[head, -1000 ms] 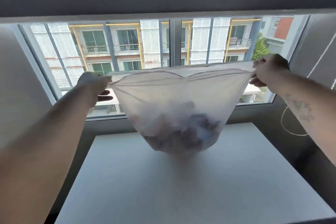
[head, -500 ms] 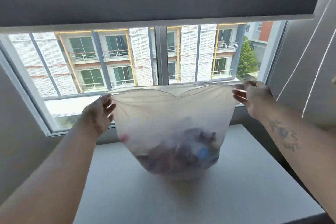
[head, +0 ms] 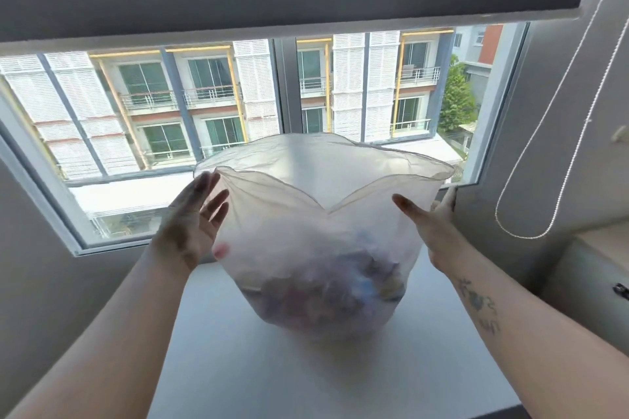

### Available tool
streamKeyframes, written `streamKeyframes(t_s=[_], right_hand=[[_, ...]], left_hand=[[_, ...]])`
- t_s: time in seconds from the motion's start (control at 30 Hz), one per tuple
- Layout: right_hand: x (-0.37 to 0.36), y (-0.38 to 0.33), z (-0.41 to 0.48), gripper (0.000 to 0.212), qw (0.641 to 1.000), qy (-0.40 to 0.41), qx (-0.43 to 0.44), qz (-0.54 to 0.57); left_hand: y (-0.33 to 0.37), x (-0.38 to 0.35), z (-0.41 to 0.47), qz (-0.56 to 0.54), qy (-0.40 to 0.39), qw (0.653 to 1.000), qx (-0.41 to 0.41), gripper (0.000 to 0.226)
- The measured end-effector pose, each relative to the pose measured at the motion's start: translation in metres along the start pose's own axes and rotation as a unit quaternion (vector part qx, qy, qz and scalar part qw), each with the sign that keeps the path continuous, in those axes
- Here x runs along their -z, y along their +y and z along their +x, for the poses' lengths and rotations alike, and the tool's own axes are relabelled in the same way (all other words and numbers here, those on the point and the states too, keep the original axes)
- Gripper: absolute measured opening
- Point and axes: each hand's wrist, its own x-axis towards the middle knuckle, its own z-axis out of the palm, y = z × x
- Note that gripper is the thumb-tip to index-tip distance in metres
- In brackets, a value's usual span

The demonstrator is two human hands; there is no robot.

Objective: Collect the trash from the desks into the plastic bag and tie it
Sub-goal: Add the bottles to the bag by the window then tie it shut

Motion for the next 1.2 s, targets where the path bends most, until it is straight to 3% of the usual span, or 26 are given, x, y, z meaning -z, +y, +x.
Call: streamKeyframes(t_s=[0.07, 0.13, 0.17, 0.2, 0.37, 0.43, 0.53, 0.6, 0.67, 0.73, 0.8, 0.9, 1.0, 1.07, 1.13, 1.2], right_hand=[[-0.005, -0.011, 0.008, 0.109, 1.0, 0.027, 0.005, -0.003], [-0.011, -0.023, 0.013, 0.046, 0.999, 0.046, 0.008, -0.022], [-0.013, -0.029, 0.013, 0.025, 0.998, 0.052, 0.013, -0.026], [-0.014, -0.034, 0.011, 0.02, 0.998, 0.051, 0.025, -0.022], [-0.015, -0.044, 0.0, 0.043, 0.998, 0.063, 0.029, 0.003], [-0.018, -0.045, -0.004, 0.048, 0.997, 0.065, 0.035, 0.025], [-0.029, -0.058, -0.011, 0.047, 0.989, 0.012, 0.006, 0.149], [-0.038, -0.067, -0.013, 0.043, 0.944, -0.026, -0.038, 0.327], [-0.044, -0.073, -0.012, 0.038, 0.903, -0.016, -0.076, 0.422], [-0.049, -0.078, -0.011, 0.039, 0.891, 0.024, -0.085, 0.446], [-0.049, -0.081, -0.009, 0.034, 0.886, 0.036, -0.087, 0.454], [-0.047, -0.083, -0.01, 0.025, 0.886, -0.018, -0.085, 0.456], [-0.052, -0.08, -0.01, 0.014, 0.931, -0.039, -0.068, 0.356], [-0.057, -0.078, -0.009, 0.021, 0.937, -0.001, -0.061, 0.344], [-0.055, -0.076, -0.006, 0.031, 0.914, 0.023, -0.069, 0.4], [-0.054, -0.075, -0.006, 0.035, 0.893, 0.031, -0.069, 0.445]], left_hand=[[-0.002, 0.002, -0.003, 0.055, -0.003, 0.998, -0.043, 0.026], [-0.004, 0.006, -0.004, 0.171, 0.034, 0.98, -0.097, 0.022], [-0.005, 0.008, -0.003, 0.218, 0.058, 0.967, -0.12, 0.015], [-0.004, 0.011, -0.001, 0.247, 0.084, 0.955, -0.141, 0.008], [0.0, 0.021, 0.011, 0.282, 0.158, 0.932, -0.163, 0.028], [0.0, 0.021, 0.014, 0.196, 0.161, 0.959, -0.125, 0.03], [-0.001, 0.011, 0.015, 0.057, 0.197, 0.978, -0.023, 0.05], [-0.003, 0.0, 0.011, -0.012, 0.198, 0.98, 0.006, 0.054], [-0.002, -0.01, 0.004, -0.029, 0.209, 0.977, 0.022, 0.064], [0.0, -0.014, -0.002, -0.003, 0.169, 0.984, 0.058, 0.093], [0.0, -0.014, -0.008, 0.02, 0.068, 0.994, 0.085, 0.116], [-0.004, -0.008, -0.011, 0.017, -0.037, 0.994, 0.104, 0.083], [-0.007, 0.0, -0.019, 0.053, -0.141, 0.984, 0.096, 0.07], [-0.01, 0.0, -0.024, 0.124, -0.134, 0.981, 0.061, 0.088], [-0.018, -0.002, -0.024, 0.306, -0.089, 0.948, -0.012, 0.115], [-0.023, -0.004, -0.023, 0.366, -0.058, 0.927, -0.053, 0.114]])
